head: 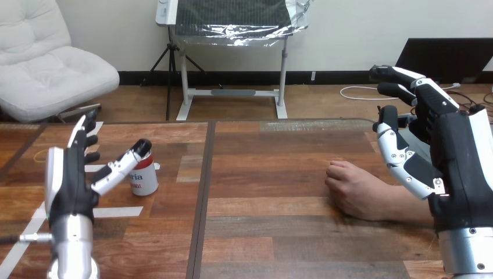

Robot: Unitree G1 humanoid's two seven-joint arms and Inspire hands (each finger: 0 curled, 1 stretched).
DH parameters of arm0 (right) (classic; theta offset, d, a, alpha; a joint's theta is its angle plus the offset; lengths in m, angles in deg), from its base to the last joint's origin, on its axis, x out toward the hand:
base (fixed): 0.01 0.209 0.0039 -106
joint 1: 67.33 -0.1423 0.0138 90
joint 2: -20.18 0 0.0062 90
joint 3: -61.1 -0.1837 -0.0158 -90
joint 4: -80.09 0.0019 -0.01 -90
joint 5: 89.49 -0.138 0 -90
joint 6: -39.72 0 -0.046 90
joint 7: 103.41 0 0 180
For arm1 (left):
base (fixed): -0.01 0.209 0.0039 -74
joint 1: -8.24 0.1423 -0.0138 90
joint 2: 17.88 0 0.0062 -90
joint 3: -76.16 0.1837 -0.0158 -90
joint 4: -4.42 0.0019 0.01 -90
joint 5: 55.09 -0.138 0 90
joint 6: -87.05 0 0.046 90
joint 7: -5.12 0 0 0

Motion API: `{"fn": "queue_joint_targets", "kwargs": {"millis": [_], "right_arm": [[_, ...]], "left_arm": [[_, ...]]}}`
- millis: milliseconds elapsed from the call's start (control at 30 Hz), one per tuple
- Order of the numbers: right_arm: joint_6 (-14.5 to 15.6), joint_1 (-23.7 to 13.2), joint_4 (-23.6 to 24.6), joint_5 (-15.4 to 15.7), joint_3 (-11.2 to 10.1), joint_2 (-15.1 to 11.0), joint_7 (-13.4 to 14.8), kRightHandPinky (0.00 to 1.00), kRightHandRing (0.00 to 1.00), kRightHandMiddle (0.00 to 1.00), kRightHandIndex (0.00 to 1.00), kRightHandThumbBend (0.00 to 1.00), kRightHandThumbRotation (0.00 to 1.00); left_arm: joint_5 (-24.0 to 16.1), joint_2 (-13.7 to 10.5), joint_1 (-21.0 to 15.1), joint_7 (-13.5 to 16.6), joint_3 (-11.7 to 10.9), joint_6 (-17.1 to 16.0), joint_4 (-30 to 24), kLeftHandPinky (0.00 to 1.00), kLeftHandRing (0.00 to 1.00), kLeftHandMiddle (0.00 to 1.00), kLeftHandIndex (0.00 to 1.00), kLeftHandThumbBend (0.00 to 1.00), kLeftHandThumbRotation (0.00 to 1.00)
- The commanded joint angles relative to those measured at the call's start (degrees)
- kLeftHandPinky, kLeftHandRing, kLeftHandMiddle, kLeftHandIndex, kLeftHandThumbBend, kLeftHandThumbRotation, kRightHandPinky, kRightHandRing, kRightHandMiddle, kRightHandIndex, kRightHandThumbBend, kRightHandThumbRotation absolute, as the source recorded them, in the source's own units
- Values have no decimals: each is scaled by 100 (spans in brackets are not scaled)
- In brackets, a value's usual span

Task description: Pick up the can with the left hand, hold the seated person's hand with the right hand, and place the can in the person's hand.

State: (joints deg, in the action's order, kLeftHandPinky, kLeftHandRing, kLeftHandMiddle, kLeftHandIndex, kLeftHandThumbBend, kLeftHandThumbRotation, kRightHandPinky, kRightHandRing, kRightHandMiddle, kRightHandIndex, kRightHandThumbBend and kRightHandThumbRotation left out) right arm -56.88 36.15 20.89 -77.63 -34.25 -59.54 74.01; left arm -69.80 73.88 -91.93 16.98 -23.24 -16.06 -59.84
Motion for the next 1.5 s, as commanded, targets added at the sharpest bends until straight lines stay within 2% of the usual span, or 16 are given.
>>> {"fn": "queue_joint_targets", "kwargs": {"millis": [0,300,800,1300,1467], "right_arm": [[-8,-347,171,11,-51,-145,-8,53,80,83,74,9,0],[34,-375,198,10,-42,-205,11,53,78,83,74,9,0],[114,-408,233,99,-54,-235,28,52,76,81,72,9,0],[131,-441,239,99,-57,-300,-35,53,75,80,71,10,0],[50,-460,190,121,-68,-354,-52,53,75,80,69,10,0]], "left_arm": [[-111,-258,-672,-57,172,46,289,78,88,91,91,92,49],[-252,-473,-1056,-112,330,83,765,78,88,91,91,90,45],[-314,-672,-1512,-239,546,154,1282,79,88,91,92,88,39],[-506,-903,-1888,-467,839,279,1651,81,90,93,93,89,43],[-532,-987,-2021,-669,956,346,1758,82,91,94,94,90,45]]}}
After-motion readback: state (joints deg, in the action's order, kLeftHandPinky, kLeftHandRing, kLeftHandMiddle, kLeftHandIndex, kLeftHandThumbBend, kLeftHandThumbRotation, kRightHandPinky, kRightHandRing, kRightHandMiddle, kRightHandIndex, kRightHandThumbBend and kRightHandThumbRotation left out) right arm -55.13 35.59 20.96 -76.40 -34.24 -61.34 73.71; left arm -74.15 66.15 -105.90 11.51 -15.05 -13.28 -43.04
